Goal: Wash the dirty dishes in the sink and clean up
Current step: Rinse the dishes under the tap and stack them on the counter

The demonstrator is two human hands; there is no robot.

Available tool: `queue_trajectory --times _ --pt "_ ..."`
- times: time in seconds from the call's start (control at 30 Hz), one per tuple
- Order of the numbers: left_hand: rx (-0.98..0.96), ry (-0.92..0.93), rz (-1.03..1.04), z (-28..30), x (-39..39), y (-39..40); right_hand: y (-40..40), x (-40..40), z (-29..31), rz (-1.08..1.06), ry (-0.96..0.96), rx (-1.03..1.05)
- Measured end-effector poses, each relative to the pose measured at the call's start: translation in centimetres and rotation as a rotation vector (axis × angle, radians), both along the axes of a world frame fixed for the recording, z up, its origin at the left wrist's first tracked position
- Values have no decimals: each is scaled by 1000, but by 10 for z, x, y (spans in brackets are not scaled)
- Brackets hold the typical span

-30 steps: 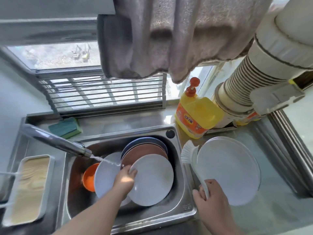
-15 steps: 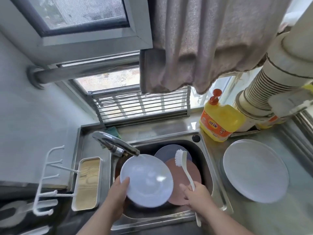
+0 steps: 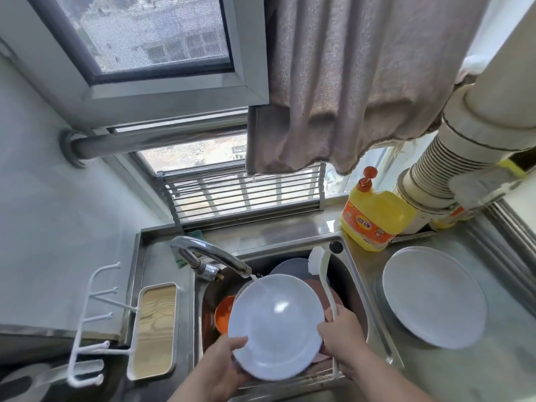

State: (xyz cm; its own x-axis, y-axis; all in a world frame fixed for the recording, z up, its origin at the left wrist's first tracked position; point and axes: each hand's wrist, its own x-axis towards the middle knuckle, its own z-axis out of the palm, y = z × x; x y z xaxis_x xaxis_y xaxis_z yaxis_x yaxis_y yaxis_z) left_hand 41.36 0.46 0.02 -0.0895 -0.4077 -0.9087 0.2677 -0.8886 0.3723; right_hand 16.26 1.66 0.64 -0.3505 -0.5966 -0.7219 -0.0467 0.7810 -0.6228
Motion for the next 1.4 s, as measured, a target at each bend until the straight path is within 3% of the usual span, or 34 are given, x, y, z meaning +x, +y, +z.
queue_trajectory --times 0.1,0.27,0.4,0.57,0.83,1.0,1.27,1.4 --pt "-18 -13 12 2 -3 -13 -1 -20 -34 25 -31 -52" --pt "-21 -11 30 5 -22 -21 -11 -19 19 -61 14 -126" --pt "-1 69 17 12 -16 -16 -5 -21 18 -148 26 -86" --pt "-72 148 24 22 5 -16 -1 -7 7 -201 -143 -30" --pt "-159 81 48 31 4 -30 5 5 -6 -236 -350 18" --pt "-124 29 56 25 -20 -32 9 -18 4 -183 -212 -52" --pt "166 115 145 30 -34 -48 15 -49 26 166 66 -250" --pt "245 215 128 27 -37 -48 -9 -45 38 178 34 -301"
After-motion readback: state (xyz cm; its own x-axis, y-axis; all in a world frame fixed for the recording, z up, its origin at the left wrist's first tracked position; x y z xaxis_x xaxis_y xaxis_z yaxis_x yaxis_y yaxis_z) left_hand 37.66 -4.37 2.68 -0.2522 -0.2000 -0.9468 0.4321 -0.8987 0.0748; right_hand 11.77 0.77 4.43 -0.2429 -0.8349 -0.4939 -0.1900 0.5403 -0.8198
